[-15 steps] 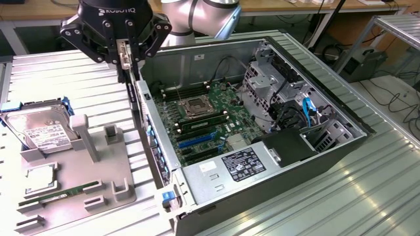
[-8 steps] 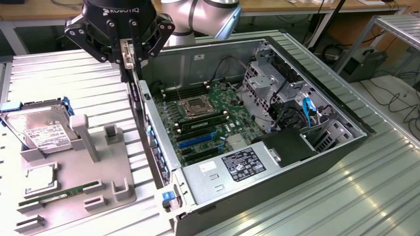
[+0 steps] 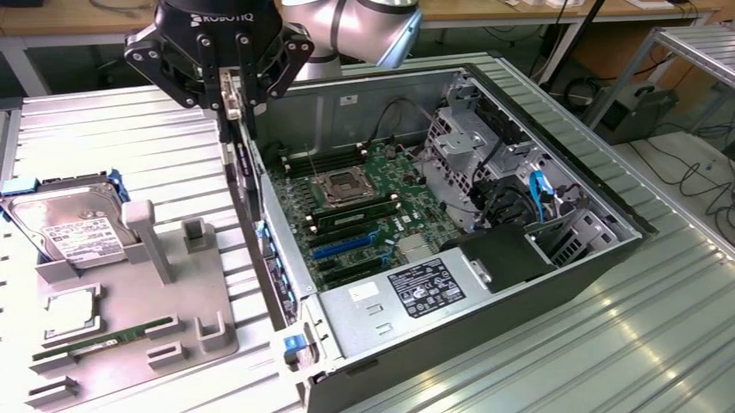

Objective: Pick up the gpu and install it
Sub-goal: 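Pick up the gpu and move the gpu toward the slot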

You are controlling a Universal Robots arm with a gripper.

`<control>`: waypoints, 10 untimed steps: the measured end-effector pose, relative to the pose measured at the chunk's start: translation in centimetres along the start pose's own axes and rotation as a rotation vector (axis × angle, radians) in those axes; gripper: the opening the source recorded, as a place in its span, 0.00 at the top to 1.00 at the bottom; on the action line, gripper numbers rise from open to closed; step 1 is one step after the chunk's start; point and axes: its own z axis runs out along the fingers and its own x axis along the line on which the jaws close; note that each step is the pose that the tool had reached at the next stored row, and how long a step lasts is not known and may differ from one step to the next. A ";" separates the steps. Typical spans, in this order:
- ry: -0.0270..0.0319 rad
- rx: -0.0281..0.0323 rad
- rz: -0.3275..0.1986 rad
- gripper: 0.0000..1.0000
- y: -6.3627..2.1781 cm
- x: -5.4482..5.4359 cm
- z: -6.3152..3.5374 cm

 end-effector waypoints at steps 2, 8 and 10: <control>0.0000 -0.0001 0.000 0.73 0.01 -0.2 0.01; 0.0000 -0.0001 0.000 0.73 0.05 -0.7 0.02; 0.0000 -0.0001 0.000 0.73 0.06 -0.8 0.03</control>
